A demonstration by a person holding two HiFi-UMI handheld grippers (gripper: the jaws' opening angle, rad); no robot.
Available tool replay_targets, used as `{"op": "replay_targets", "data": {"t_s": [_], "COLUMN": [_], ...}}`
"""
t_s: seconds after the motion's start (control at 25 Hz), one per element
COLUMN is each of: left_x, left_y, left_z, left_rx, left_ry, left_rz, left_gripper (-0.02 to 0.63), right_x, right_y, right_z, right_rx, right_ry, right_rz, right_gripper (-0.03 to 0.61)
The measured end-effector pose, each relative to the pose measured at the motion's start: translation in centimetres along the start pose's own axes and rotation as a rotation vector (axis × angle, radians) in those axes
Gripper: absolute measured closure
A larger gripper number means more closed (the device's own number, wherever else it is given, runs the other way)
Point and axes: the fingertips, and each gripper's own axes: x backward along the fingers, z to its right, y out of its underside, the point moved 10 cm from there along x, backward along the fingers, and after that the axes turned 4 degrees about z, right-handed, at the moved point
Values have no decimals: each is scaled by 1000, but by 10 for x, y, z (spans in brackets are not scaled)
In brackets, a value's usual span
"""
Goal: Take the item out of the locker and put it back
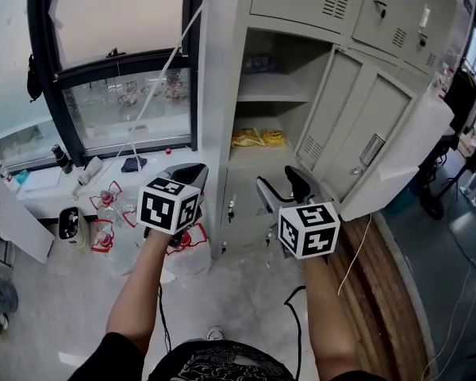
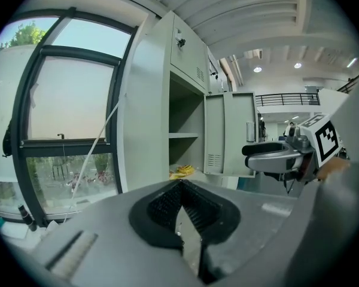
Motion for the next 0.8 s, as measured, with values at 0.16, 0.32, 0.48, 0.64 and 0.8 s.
{"op": "replay_targets", "data": {"t_s": [0.16,0.32,0.48,0.64,0.8], "left_x": [-9,-16,-21,-25,-30], "left_y": [1,1,3,6,7], "left_z": [-7,-15,-19,-17,-15], "left_rx": [2,13,14,6,-13], "left_ry": [7,5,1,-1,-10], "left_rz": [-3,-1,0,-9,-19], "left_gripper": [612,612,612,612,612], "right_x": [-10,-18,-24,-27,-35], "right_y": [3,5,10,17,25], "right_z": [3,6,10,11,16], "right_rx": [-6,1,1,-9,-18], "right_ry": [2,5,5,-3,-15], "right_rz": [-7,-17,-20,-18,-15], "right_gripper": [268,268,268,272,273]}}
